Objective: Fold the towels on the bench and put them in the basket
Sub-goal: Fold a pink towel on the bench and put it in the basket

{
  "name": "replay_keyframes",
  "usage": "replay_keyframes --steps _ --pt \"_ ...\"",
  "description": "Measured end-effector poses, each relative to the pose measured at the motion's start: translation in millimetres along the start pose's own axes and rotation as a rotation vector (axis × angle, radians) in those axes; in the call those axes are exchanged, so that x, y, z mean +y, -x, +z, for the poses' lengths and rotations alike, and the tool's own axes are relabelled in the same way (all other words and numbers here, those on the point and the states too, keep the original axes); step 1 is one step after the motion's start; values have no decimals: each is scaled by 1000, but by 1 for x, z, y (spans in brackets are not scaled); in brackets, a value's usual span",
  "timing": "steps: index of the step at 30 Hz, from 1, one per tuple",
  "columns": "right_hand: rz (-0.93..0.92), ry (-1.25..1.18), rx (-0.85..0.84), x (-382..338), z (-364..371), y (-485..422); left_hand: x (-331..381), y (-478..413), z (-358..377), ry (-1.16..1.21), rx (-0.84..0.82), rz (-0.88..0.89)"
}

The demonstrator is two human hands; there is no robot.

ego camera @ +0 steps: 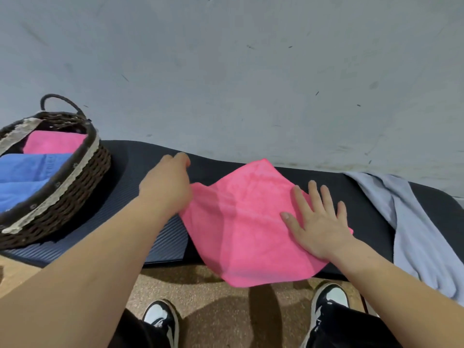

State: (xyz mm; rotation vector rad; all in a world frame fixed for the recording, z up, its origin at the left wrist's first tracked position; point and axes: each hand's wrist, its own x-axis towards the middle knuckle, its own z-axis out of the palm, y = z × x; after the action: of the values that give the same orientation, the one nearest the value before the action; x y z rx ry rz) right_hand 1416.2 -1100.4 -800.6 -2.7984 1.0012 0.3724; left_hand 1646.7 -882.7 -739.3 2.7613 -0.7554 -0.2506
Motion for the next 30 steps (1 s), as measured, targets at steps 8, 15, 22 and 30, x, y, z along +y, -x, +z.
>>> replay_keyframes --steps 8,15,22,30 --pt "-319 2 -78 -9 8 6 48 51 22 -273 -296 194" --pt "-126 -10 -211 -13 3 -5 73 82 41 -518 -375 232" --pt "54 -104 -165 -7 -2 -13 96 95 58 -490 -513 335" --pt "-38 -55 -164 24 -5 12 62 52 68 -450 -445 333"
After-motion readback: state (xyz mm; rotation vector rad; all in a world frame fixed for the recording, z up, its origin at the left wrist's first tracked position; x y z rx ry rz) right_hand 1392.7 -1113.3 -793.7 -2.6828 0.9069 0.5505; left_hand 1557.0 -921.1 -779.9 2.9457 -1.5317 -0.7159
